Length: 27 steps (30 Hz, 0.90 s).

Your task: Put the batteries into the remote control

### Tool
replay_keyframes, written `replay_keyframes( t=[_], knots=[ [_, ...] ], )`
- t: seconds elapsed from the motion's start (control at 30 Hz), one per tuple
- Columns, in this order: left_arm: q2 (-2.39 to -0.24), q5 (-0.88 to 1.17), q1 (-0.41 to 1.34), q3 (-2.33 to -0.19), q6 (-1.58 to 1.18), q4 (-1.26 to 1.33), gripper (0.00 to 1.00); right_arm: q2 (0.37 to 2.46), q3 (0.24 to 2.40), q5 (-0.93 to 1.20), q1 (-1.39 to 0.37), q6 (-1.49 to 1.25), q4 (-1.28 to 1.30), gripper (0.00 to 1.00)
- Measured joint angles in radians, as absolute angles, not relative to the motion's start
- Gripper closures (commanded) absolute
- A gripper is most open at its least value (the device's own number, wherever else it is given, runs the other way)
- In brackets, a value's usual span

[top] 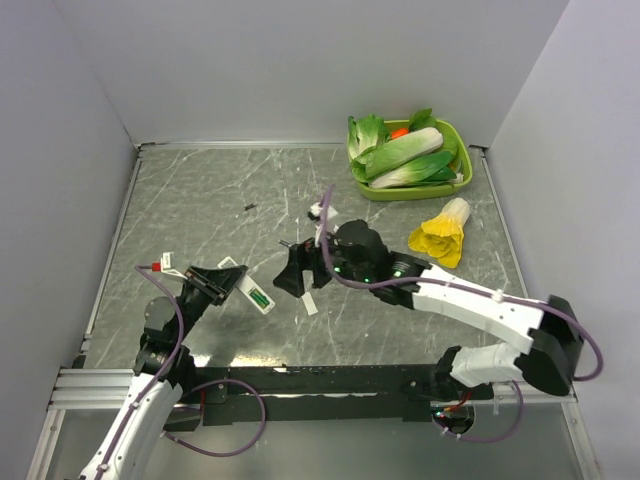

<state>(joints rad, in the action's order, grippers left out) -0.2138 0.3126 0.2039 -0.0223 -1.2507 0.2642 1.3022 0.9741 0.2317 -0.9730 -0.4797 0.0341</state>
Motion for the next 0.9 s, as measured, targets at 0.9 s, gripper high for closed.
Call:
replay_keyframes(
  t=[0.9],
  knots=[
    [-0.16,0.194,0.205,-0.022,-1.142,0.031,0.98,1.606,1.055,-0.081,-1.058,-0.491,0.615,0.26]
  ],
)
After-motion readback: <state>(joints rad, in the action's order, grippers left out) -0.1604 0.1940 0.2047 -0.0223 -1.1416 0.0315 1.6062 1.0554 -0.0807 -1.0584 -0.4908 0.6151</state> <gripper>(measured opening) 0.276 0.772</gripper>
